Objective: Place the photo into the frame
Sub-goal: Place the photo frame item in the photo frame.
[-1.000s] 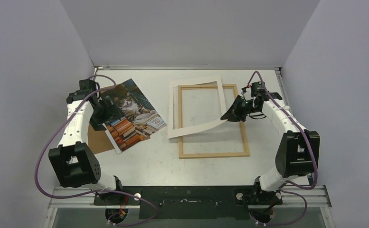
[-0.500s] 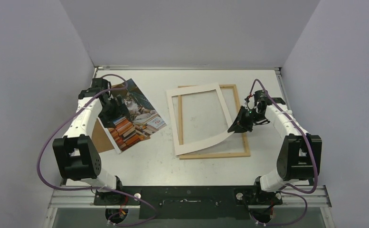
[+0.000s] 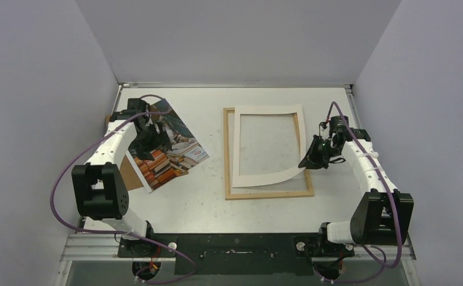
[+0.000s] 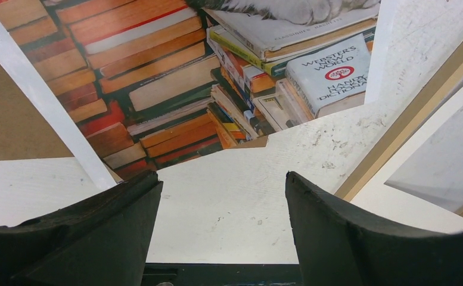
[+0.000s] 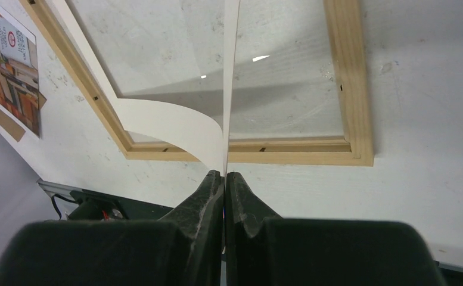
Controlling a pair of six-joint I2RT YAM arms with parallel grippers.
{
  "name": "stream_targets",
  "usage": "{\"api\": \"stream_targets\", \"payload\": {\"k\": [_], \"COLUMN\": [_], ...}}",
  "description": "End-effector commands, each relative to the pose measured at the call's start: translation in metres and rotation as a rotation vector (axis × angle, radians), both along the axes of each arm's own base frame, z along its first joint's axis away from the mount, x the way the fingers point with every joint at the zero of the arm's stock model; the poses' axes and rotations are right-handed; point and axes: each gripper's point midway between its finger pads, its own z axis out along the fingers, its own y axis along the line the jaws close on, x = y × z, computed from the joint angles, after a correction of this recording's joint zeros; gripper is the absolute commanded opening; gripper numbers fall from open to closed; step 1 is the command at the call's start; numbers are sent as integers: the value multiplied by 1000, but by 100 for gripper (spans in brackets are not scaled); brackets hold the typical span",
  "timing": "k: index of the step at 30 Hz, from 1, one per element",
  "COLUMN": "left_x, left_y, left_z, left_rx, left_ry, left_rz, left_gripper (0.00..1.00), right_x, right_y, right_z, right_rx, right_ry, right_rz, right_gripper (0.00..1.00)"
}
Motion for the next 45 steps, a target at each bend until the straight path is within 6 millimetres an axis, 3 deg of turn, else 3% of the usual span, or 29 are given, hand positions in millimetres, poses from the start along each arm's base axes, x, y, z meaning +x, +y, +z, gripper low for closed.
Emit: {"api": "stream_targets", "payload": {"k": [1, 14, 20, 24, 32, 42, 45], "left_x": [11, 11, 14, 15, 18, 18, 18], "left_y": [-4, -24, -30, -33, -37, -40, -42], "left_z": [0, -6, -8, -10, -11, -13, -13], "left_rx": [-12, -11, -8, -8, -1, 3, 4], "left_ry": [-33, -16, -10, -4, -1, 5, 8], "left_rz": [-7, -73, -92, -103, -113, -122, -121], "left_gripper": [75, 75, 75, 75, 75, 75, 75], "right_x": [-6, -29, -20, -12, 8, 5, 3], "right_y": [-7, 3, 3, 12, 8, -1, -3], "right_z": [-1, -15, -13, -16, -17, -20, -20], "right_rx": [-38, 11, -4, -20, -59, -112, -124], "right_ry": [-14, 60, 33, -18, -100, -68, -55], "right_rz": [10, 164, 200, 255, 168, 167, 165], "right_gripper": [0, 0, 1, 7, 7, 8, 13]}}
